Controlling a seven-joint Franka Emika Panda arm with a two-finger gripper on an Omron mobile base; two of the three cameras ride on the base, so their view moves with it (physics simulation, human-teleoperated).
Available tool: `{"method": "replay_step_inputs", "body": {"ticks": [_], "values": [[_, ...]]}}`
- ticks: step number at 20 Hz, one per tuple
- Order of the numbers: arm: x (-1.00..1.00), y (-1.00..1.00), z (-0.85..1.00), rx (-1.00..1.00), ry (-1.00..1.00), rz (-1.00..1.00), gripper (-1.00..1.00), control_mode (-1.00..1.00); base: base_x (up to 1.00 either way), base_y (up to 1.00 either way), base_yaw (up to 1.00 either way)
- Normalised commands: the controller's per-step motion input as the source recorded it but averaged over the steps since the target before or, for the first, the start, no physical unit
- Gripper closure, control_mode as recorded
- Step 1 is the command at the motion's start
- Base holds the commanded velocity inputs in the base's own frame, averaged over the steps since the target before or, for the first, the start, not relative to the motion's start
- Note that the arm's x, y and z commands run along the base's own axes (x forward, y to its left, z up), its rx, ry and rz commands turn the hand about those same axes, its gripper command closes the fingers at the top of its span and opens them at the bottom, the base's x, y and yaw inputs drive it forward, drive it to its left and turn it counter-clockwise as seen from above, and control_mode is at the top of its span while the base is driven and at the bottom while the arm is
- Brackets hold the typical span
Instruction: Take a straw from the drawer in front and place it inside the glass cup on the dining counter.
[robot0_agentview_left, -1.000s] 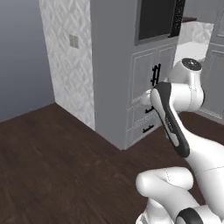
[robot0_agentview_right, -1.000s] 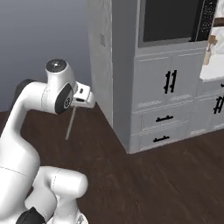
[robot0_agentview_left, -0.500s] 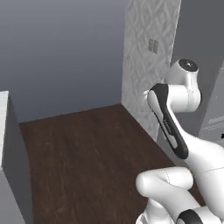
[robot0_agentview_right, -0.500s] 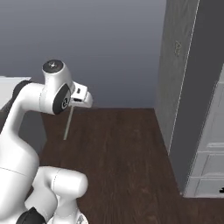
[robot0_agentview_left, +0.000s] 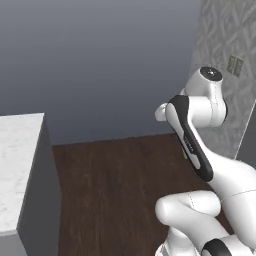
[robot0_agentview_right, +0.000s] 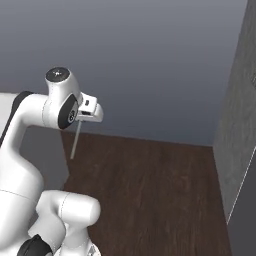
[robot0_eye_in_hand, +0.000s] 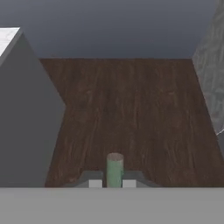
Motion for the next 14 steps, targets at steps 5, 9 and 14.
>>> {"method": "replay_step_inputs", "body": {"ticks": [5, 9, 14], "values": [[0.0, 0.0, 0.0, 0.0, 0.0, 0.0, 1.0, 1.0, 1.0, 0.0, 0.33], [0.0, 0.0, 0.0, 0.0, 0.0, 0.0, 1.0, 1.0, 1.0, 0.0, 0.33], [0.0, 0.0, 0.0, 0.0, 0.0, 0.0, 1.0, 1.0, 1.0, -0.04, 0.35]]}}
